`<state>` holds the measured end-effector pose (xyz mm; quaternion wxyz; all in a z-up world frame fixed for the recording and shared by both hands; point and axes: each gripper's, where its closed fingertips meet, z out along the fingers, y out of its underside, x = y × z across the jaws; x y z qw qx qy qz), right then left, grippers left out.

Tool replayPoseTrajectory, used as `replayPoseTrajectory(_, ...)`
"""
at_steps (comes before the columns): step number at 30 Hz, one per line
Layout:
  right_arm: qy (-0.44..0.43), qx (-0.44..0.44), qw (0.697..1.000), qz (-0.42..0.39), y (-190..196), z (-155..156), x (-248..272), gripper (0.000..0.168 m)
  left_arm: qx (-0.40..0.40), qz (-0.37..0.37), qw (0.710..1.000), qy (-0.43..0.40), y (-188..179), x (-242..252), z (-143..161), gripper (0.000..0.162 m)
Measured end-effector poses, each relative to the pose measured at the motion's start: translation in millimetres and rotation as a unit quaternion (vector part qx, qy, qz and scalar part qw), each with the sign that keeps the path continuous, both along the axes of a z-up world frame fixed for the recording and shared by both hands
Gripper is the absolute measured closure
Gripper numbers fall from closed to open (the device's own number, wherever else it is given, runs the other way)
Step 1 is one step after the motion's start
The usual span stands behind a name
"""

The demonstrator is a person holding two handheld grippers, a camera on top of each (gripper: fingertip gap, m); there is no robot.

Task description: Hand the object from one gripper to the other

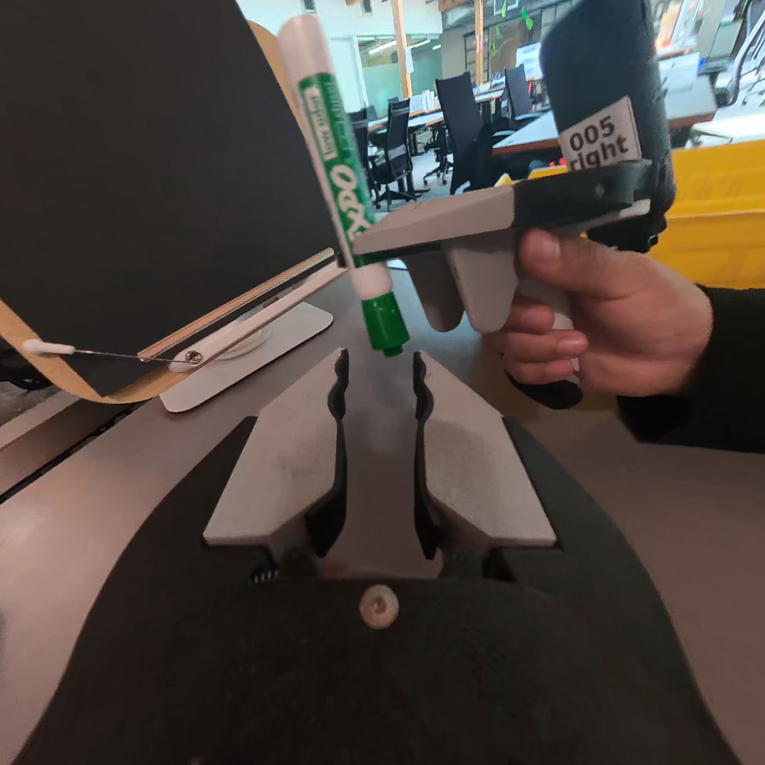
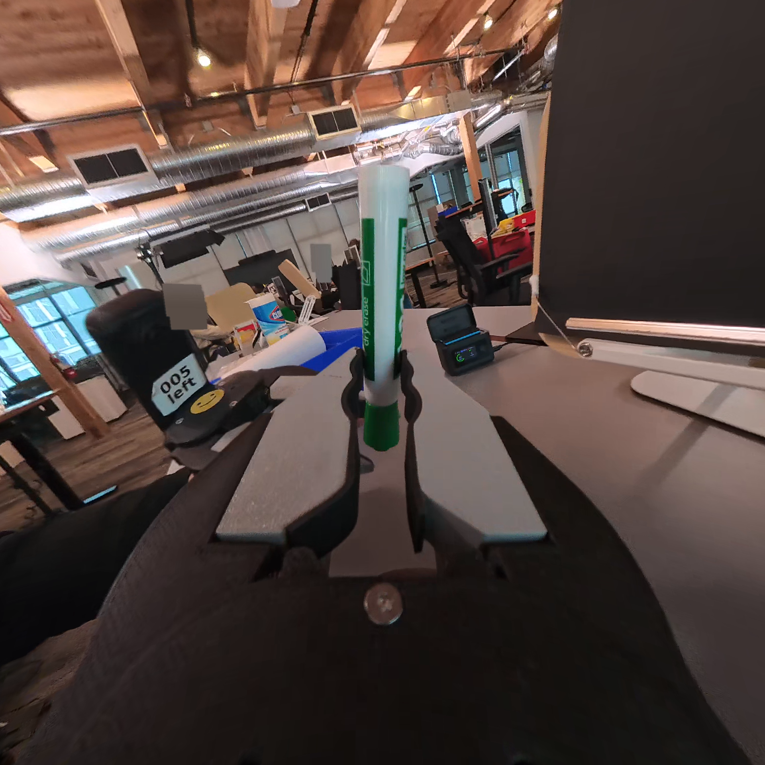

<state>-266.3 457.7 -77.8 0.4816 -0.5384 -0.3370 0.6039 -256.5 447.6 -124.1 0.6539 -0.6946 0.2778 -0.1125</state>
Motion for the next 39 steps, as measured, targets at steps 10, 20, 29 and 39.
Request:
replayPoseTrajectory(10,-0.033,0.018,0.999,0.008,-9.3,-10.6,-14.7,0.155,0.025,0.037,0.998,0.037,4.5,-2.2,-5.1,0.132)
replayPoseTrajectory(20,-0.020,-0.001,0.999,0.025,-14.4,-9.6,-17.3,0.155,0.048,0.044,0.997,0.037,2.6,0.0,1.5,0.132)
replayPoseTrajectory(29,-0.018,0.003,0.999,0.032,-18.2,-9.1,-18.6,0.155,0.079,0.080,0.993,0.030,3.8,-16.0,15.3,0.146)
replayPoseTrajectory(39,-0.024,-0.015,0.998,0.055,-21.1,-13.4,-17.5,0.155,0.113,0.087,0.987,0.069,1.7,-15.8,19.6,0.139)
